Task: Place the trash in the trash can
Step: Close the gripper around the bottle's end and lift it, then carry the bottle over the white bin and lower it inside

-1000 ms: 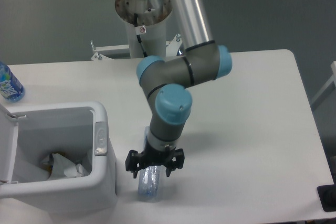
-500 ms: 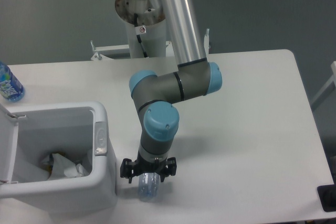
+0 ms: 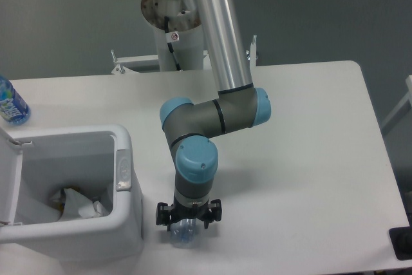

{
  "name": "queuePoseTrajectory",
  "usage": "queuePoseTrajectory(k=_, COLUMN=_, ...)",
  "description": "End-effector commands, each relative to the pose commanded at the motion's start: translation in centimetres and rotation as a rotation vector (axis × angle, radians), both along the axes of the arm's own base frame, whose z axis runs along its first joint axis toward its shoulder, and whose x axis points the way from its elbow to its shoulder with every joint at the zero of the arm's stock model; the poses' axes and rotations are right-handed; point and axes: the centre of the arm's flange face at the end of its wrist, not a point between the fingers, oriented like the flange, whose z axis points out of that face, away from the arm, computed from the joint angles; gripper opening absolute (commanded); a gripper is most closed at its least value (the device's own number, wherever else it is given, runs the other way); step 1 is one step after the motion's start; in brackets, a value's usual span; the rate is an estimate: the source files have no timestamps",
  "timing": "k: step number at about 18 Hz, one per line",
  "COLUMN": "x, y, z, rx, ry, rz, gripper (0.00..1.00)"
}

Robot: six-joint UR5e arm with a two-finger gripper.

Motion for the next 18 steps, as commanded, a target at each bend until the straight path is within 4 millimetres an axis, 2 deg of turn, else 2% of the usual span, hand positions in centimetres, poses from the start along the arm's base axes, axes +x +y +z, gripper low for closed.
queuePoseTrajectory(k=3, x=-0.1, y=-0.1, z=0.0, rx=0.0, ry=0.0, rz=0.002, gripper=0.64)
queuePoseTrajectory(k=10, x=0.1, y=-0.3, z=0.5, rx=0.002, ry=0.01, rz=-0.025, gripper=0.62)
queuePoseTrajectory(k=12, x=-0.2, y=-0.1, z=1.4, rx=0.015, ry=0.022, rz=-0.027, gripper=0.62)
queuePoseTrajectory(k=15, x=-1.4, y=0.3, z=4.2, rx=0.042, ry=0.076, rz=-0.043, gripper=0.62)
queuePoseTrajectory(k=16, x=-2.6, y=0.0, z=6.3, rx=0.065, ry=0.108, rz=-0.034, gripper=0.62)
queuePoseTrajectory(k=18, x=-5.6, y=-1.9, z=11.1, rx=0.122, ry=0.159, rz=0.015, gripper=0.62)
